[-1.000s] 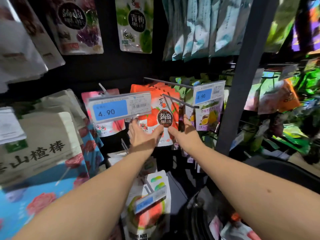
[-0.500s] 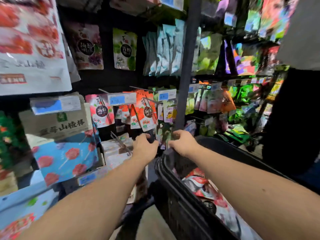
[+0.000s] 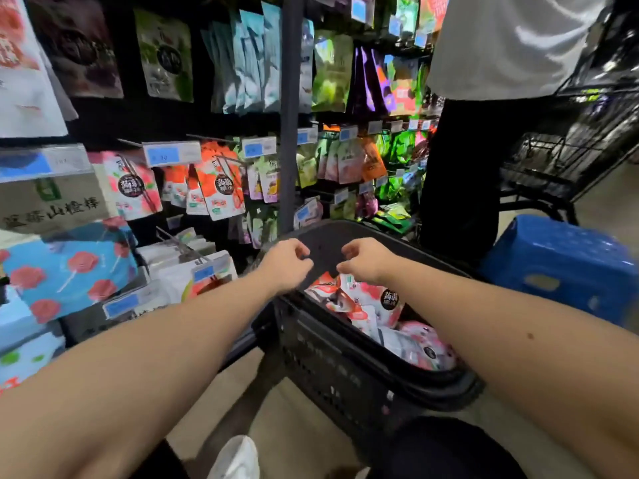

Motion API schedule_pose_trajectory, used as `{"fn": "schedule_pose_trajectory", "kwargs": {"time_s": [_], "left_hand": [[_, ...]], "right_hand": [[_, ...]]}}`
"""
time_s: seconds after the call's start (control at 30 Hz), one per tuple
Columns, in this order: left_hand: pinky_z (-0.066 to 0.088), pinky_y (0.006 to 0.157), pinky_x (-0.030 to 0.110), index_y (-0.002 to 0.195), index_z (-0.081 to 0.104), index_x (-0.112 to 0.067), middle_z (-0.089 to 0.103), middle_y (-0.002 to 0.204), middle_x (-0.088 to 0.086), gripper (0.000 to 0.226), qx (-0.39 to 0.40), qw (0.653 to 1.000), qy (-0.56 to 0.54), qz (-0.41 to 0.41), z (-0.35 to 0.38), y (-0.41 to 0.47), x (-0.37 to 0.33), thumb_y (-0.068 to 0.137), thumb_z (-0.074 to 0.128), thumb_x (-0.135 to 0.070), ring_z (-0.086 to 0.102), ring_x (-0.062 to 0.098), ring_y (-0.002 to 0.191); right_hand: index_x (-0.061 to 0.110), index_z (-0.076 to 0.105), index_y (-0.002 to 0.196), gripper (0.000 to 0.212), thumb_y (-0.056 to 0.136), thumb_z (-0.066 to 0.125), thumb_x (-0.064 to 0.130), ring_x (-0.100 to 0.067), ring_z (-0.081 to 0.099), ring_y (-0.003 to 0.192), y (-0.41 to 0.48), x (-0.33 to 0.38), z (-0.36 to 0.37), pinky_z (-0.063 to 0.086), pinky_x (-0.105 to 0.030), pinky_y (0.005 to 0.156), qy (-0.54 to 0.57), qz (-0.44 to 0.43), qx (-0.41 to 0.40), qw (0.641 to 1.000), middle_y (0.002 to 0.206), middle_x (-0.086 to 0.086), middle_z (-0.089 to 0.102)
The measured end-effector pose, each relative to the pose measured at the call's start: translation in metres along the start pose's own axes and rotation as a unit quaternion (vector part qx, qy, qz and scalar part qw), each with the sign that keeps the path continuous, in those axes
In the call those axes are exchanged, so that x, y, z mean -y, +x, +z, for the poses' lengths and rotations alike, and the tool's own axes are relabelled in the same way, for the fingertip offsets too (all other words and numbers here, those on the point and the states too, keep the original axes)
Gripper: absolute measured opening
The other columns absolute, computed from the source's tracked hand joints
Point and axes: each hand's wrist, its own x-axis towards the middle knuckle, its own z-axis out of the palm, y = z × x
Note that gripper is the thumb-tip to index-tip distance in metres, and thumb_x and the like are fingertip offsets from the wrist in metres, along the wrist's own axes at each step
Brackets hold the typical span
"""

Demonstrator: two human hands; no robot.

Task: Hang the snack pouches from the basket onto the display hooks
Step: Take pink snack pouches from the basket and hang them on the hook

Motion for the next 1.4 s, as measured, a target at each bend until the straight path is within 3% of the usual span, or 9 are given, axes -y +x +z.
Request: {"fn": "schedule_pose_trajectory", "kwargs": {"time_s": [0.23,0.43,0.57,0.63,0.7,0.83,0.93,1.07,1.4], "left_hand": [[0.045,0.075,0.026,0.095,0.069,-0.016,0.069,0.097,0.002,0.008,0.135,0.987,0.086,0.023,0.062,0.047,-0.006,0.090,0.067,-0.022,0.063,0.021,0.090],[0.045,0.066,0.031,0.082,0.071,-0.009,0.062,0.075,0.006,0.013,0.236,0.958,0.160,0.032,0.118,0.084,-0.005,0.086,0.072,-0.021,0.055,0.022,0.072],[0.052,0.068,0.034,0.064,0.061,-0.009,0.062,0.067,0.007,0.032,0.287,0.927,0.238,0.036,0.142,0.104,0.007,0.065,0.064,-0.040,0.059,0.028,0.069],[0.059,0.073,0.040,0.070,0.064,-0.009,0.071,0.080,0.016,0.036,0.306,0.912,0.272,0.039,0.148,0.114,0.013,0.060,0.058,-0.043,0.068,0.034,0.080],[0.055,0.075,0.043,0.077,0.065,-0.005,0.071,0.094,0.023,0.023,0.308,0.899,0.308,0.050,0.147,0.121,0.014,0.075,0.062,-0.028,0.067,0.038,0.092],[0.054,0.085,0.039,0.104,0.069,-0.005,0.069,0.111,0.013,0.021,0.246,0.896,0.363,0.069,0.142,0.147,0.028,0.087,0.057,-0.006,0.065,0.033,0.106],[0.055,0.089,0.040,0.114,0.066,-0.010,0.066,0.118,0.010,0.027,0.216,0.909,0.351,0.051,0.131,0.172,0.037,0.087,0.064,-0.012,0.063,0.031,0.108],[0.051,0.074,0.033,0.118,0.068,-0.002,0.070,0.105,0.012,0.049,0.344,0.863,0.371,-0.009,0.125,0.187,0.059,0.082,0.081,-0.033,0.068,0.028,0.094],[0.048,0.101,0.038,0.136,0.053,-0.011,0.061,0.133,0.009,0.069,0.350,0.857,0.378,-0.003,0.139,0.182,0.073,0.082,0.081,-0.044,0.056,0.032,0.120]], "right_hand": [[0.007,0.060,0.137,0.051,0.090,0.073,0.022,-0.024,0.065,0.092,0.014,-0.080,0.011,0.056,-0.035,0.077,-0.015,0.087,0.005,0.996,0.125,-0.010,0.066],[0.002,0.056,0.138,0.049,0.093,0.070,0.014,-0.019,0.058,0.081,0.034,-0.137,0.028,0.043,-0.021,0.058,-0.006,0.141,0.031,0.990,0.108,-0.005,0.061],[0.000,0.057,0.136,0.051,0.091,0.072,0.017,-0.023,0.062,0.093,0.051,-0.158,0.040,0.048,-0.029,0.076,-0.006,0.159,0.042,0.986,0.122,-0.013,0.066],[0.000,0.059,0.135,0.050,0.089,0.072,0.017,-0.026,0.065,0.102,0.064,-0.161,0.044,0.053,-0.033,0.085,-0.004,0.153,0.048,0.987,0.123,-0.015,0.067],[0.003,0.059,0.135,0.050,0.088,0.071,0.015,-0.025,0.063,0.109,0.078,-0.159,0.047,0.052,-0.033,0.094,0.000,0.139,0.055,0.989,0.126,-0.013,0.066],[0.003,0.060,0.135,0.049,0.089,0.072,0.013,-0.026,0.063,0.108,0.102,-0.153,0.066,0.049,-0.029,0.091,0.017,0.134,0.066,0.989,0.130,-0.014,0.065],[0.002,0.064,0.125,0.042,0.091,0.074,0.025,-0.030,0.065,0.109,0.115,-0.150,0.089,0.053,-0.034,0.092,0.017,0.149,0.052,0.987,0.118,-0.015,0.069],[0.008,0.068,0.101,0.029,0.091,0.074,0.034,-0.027,0.065,0.091,0.125,-0.151,0.112,0.051,-0.031,0.077,0.022,0.185,0.040,0.982,0.095,-0.009,0.069],[0.004,0.070,0.092,0.008,0.089,0.070,0.011,-0.027,0.066,0.078,0.132,-0.152,0.132,0.047,-0.029,0.059,-0.028,0.228,0.040,0.972,0.088,-0.010,0.068]]}}
